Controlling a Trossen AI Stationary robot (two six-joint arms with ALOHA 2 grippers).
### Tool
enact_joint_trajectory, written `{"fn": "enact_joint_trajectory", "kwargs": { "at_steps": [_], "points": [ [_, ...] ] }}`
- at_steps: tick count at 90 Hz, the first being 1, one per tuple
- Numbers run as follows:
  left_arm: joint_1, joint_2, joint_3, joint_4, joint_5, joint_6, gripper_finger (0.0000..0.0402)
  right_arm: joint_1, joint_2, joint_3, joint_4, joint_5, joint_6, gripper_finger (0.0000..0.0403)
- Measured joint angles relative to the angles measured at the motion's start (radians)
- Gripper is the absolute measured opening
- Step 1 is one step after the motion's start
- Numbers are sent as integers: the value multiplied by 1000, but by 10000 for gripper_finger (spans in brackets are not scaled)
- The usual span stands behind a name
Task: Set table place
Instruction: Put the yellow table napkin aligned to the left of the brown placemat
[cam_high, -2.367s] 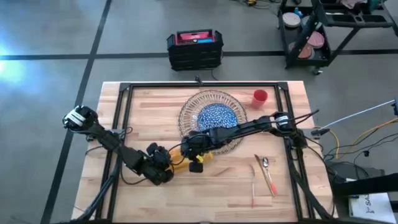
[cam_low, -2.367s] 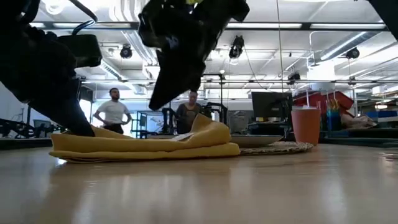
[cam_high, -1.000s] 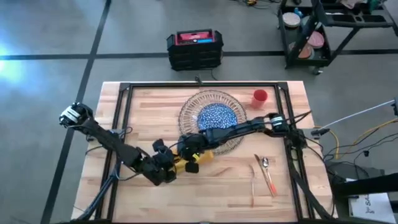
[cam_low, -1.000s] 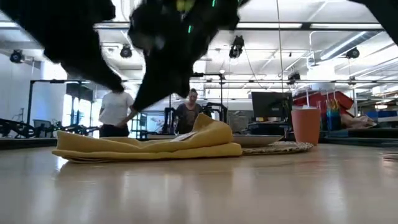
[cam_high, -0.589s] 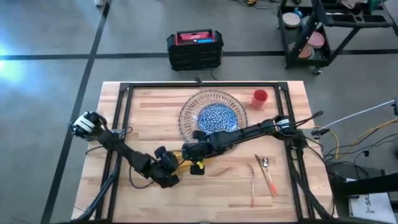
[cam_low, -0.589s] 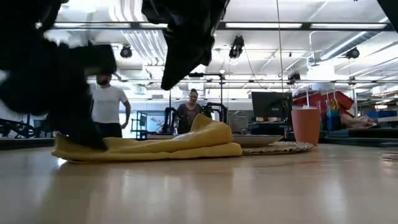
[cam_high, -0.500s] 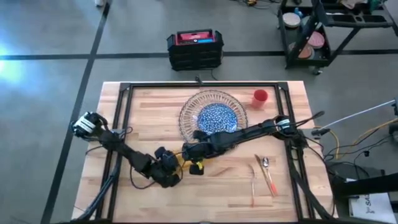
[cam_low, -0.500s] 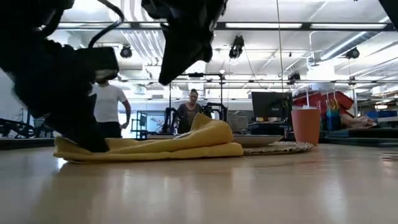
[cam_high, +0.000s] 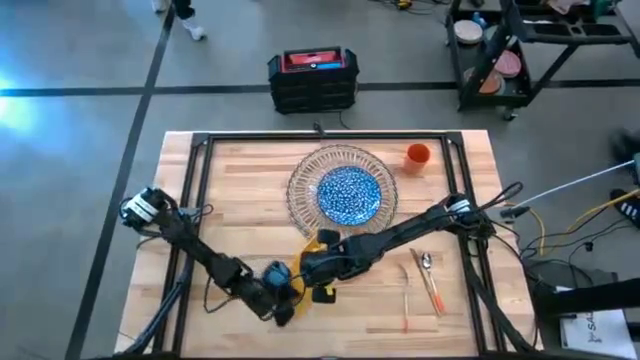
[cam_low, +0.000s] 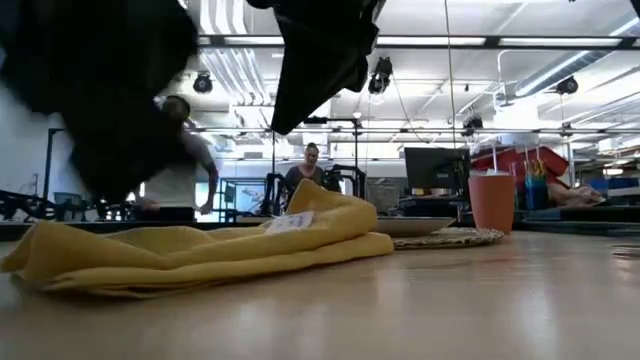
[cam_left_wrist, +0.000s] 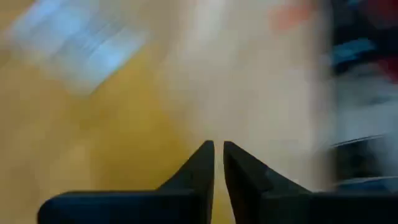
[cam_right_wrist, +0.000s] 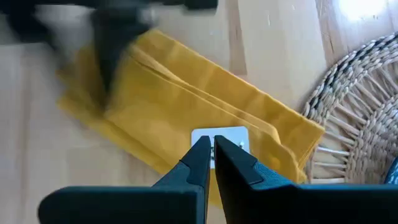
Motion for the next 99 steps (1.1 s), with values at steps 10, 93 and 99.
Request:
{"fn": "enact_joint_trajectory", "kwargs": {
  "at_steps": [10, 93, 99],
  "points": [
    [14, -3, 67, -83, -69, 228, 21, 27, 0, 1, -50, 19, 74, 7],
    [379, 21, -47, -460, 74, 349, 21, 346, 2, 0, -225, 234, 832, 7],
    [372, -16, -83, -480, 74, 313, 21, 355, 2, 0, -225, 235, 857, 7]
  ]
}}
